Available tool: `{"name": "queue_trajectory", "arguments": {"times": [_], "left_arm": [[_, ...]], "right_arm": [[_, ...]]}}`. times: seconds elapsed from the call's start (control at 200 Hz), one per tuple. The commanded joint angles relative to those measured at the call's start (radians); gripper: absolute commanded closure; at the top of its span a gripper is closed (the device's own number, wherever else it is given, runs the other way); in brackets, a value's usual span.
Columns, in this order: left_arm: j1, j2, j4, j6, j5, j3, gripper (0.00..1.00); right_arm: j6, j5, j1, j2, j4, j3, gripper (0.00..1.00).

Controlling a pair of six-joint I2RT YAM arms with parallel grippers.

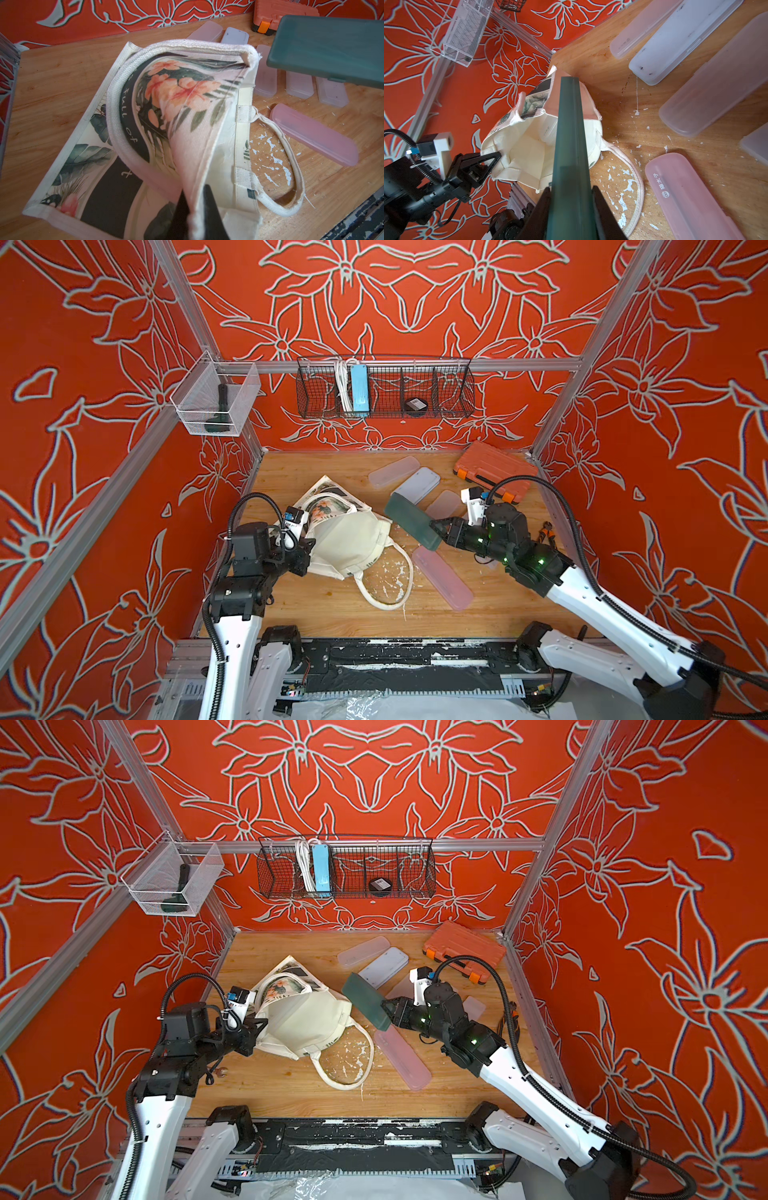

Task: Take out the pencil case from the canvas bag
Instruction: Pick up the pencil case from the canvas bag.

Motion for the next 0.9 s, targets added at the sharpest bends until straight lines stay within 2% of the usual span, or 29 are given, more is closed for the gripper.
{"name": "queue_trajectory", "arguments": {"times": [0.0, 0.435, 0.896], "left_arm": [[-0.019, -0.002, 0.009, 0.034, -0.039, -0.001, 1.0], [-0.097, -0.028, -0.078, 0.089, -0.055, 0.007, 1.0], [-0.159, -0.059, -0.103, 0.108, -0.137, -0.03, 1.0]], "right_arm": [[-0.016, 0.01, -0.019, 0.025, 0.038, 0.025, 0.79], [0.006, 0.04, -0.035, 0.161, 0.15, 0.013, 0.8], [0.011, 0.04, -0.037, 0.322, 0.245, 0.021, 0.8]]}}
